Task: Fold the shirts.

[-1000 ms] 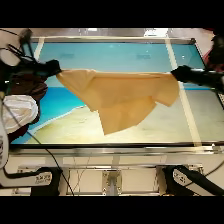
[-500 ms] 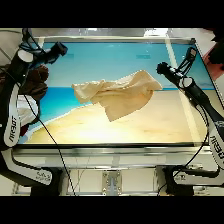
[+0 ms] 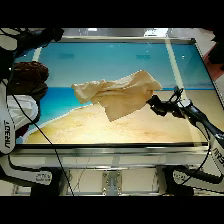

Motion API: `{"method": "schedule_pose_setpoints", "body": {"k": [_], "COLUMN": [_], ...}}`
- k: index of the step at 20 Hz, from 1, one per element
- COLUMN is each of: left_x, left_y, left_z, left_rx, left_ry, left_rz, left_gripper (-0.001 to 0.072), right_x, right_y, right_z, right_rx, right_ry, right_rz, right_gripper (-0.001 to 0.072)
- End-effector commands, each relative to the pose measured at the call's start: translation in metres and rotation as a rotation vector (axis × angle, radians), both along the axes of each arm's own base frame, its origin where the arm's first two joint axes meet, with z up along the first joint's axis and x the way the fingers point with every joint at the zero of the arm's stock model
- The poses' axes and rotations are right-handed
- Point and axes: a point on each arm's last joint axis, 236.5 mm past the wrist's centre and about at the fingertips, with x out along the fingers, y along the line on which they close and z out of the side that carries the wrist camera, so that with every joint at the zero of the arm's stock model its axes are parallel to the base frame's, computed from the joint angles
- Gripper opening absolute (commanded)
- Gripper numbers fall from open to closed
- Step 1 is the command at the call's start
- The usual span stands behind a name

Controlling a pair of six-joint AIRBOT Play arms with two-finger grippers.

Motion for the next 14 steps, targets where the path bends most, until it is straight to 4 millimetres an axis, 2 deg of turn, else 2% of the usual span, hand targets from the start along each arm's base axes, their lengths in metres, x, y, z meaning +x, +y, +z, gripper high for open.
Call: {"method": "schedule_pose_setpoints", "body": {"k": [1, 3, 7, 8, 9, 11, 14], "left_x": [-0.006, -0.006, -0.007, -0.007, -0.007, -0.008, -0.009], "left_y": [-0.006, -0.006, -0.006, -0.006, -0.007, -0.007, -0.007], "left_z": [-0.003, -0.003, -0.004, -0.004, -0.004, -0.005, -0.007], "left_rx": [0.013, 0.013, 0.013, 0.014, 0.014, 0.017, 0.025], "left_ry": [0.022, 0.022, 0.025, 0.026, 0.028, 0.03, 0.037], "left_rz": [-0.032, -0.033, -0.035, -0.036, -0.037, -0.041, -0.045], "left_gripper": [0.0649, 0.0649, 0.0649, 0.0649, 0.065, 0.0649, 0.065], "right_x": [-0.028, -0.032, -0.029, -0.028, -0.026, -0.018, 0.005], "right_y": [0.026, 0.049, 0.063, 0.068, 0.07, 0.061, 0.051], "right_z": [-0.039, -0.044, -0.064, -0.067, -0.068, -0.068, -0.055], "right_rx": [0.157, 0.204, 0.255, 0.28, 0.294, 0.299, 0.27], "right_ry": [0.111, 0.138, 0.175, 0.183, 0.179, 0.157, 0.088], "right_rz": [-0.256, -0.267, -0.368, -0.371, -0.376, -0.441, -0.473], "right_gripper": [0.0477, 0.0477, 0.0473, 0.043, 0.0373, 0.0368, 0.0366]}}
